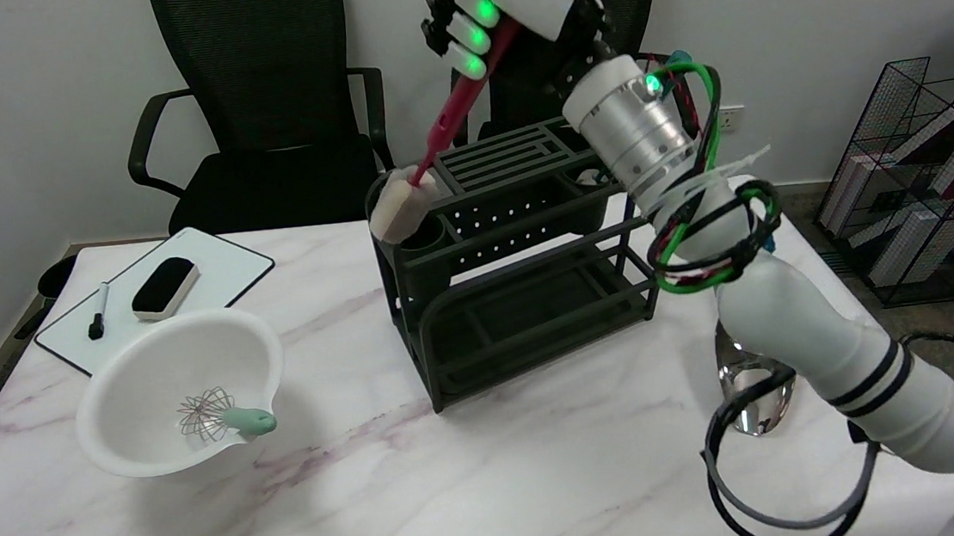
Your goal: Pick up the pink sponge bottle brush.
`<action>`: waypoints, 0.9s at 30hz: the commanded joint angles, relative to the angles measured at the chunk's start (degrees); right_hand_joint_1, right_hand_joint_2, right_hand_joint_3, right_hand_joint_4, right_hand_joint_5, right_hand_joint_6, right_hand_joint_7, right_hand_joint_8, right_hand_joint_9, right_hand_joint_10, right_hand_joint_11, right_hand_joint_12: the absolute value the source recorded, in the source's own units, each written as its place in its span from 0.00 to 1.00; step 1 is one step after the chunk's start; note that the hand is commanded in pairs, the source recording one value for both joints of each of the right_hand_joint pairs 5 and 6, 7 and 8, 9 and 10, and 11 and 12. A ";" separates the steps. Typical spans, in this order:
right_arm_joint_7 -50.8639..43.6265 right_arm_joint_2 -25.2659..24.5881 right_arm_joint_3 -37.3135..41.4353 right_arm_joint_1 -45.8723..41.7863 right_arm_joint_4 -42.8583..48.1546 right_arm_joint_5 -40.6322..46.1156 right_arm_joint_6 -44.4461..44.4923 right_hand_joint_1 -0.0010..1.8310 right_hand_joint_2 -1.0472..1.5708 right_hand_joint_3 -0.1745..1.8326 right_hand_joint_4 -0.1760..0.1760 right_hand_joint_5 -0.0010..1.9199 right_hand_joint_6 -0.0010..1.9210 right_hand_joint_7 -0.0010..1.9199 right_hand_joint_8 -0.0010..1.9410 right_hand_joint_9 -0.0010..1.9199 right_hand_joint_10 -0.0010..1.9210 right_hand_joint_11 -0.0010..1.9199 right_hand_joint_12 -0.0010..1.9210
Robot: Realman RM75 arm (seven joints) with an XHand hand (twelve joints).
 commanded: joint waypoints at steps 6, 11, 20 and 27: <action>7.48 3.42 -6.62 -27.84 2.05 -15.37 29.03 0.55 1.00 0.32 0.50 1.00 1.00 1.00 0.99 1.00 1.00 1.00 1.00; 10.26 4.76 -6.62 -37.60 -0.40 -21.17 40.65 0.55 1.00 0.33 0.50 1.00 1.00 1.00 0.99 1.00 1.00 1.00 1.00; 16.07 4.43 -9.34 -44.15 -12.27 -25.04 63.84 0.55 1.00 0.37 0.50 1.00 1.00 1.00 0.99 1.00 1.00 1.00 1.00; 17.62 5.52 -11.35 -44.04 -14.79 -24.47 70.30 0.54 1.00 0.42 0.50 1.00 1.00 1.00 0.99 1.00 1.00 1.00 1.00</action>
